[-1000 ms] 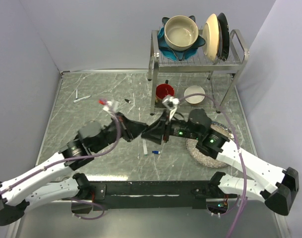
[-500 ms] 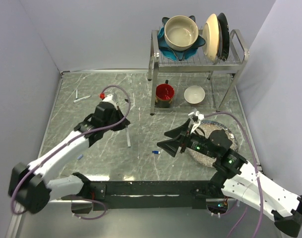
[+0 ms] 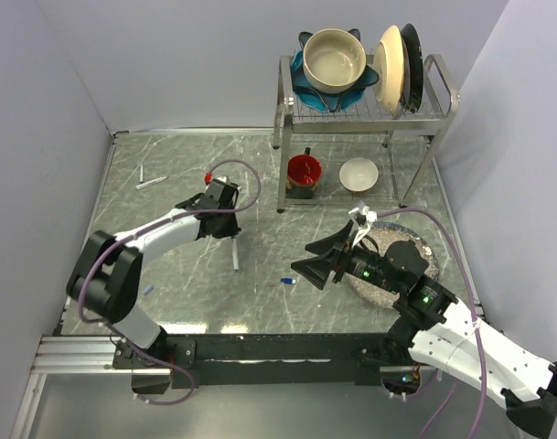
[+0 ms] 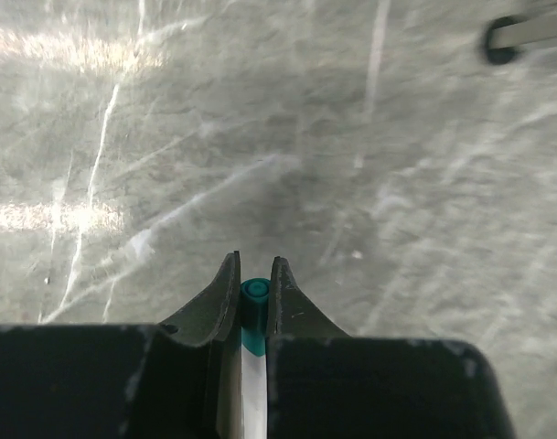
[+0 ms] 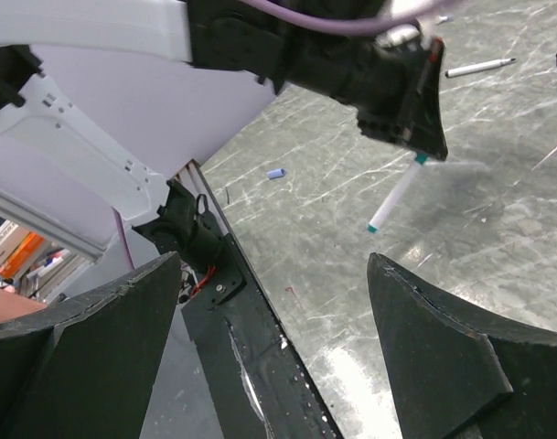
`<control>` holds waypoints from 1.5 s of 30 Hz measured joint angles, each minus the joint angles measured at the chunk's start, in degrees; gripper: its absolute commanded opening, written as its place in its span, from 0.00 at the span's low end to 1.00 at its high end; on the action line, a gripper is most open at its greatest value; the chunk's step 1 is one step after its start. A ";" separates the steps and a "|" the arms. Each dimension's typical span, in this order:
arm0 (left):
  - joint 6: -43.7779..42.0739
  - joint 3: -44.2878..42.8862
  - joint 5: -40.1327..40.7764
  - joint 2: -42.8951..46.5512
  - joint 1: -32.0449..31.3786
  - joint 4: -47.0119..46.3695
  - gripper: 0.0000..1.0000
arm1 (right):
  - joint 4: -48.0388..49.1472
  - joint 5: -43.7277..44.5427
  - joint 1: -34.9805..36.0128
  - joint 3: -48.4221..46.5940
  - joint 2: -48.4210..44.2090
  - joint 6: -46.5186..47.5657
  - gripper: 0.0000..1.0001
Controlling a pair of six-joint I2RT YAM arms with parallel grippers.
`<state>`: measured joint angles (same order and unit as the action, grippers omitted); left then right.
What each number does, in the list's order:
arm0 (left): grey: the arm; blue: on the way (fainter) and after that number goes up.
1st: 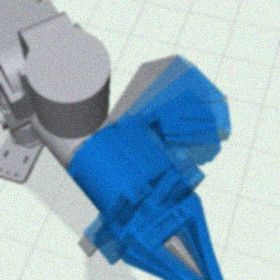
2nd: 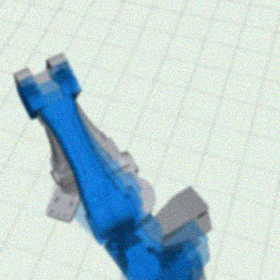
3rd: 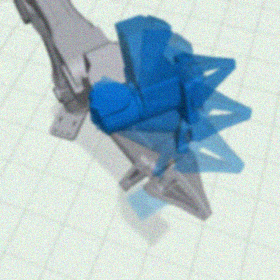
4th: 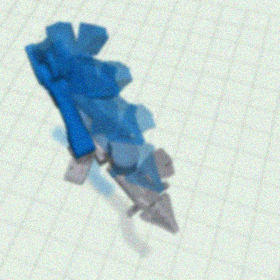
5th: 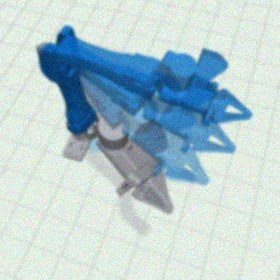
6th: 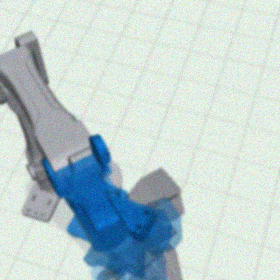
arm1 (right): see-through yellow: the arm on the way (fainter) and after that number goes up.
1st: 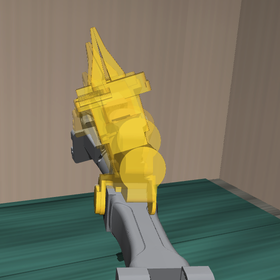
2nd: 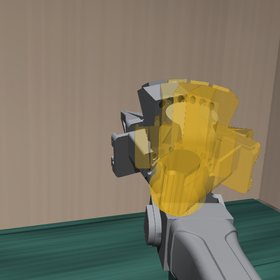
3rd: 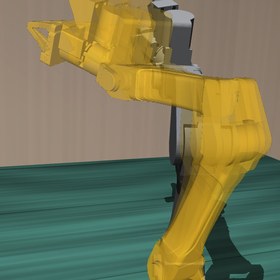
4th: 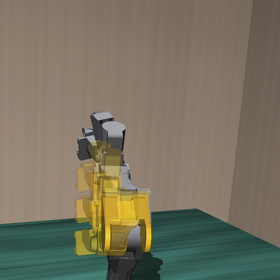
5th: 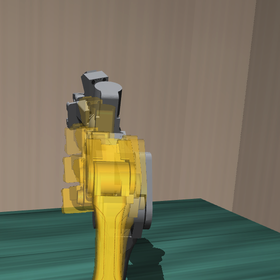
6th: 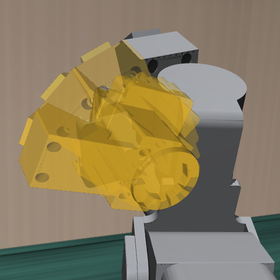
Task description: Insert the pens into the pen caps
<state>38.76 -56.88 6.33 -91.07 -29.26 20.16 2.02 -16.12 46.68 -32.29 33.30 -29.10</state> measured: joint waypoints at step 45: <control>-23.65 -28.63 -7.32 -21.40 24.20 1.07 0.58 | 0.46 -0.98 0.00 0.87 -1.68 0.57 0.90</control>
<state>15.11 -85.52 -0.99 -112.46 -5.06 21.23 2.48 -17.10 46.68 -31.42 31.62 -28.53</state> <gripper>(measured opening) 0.578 0.899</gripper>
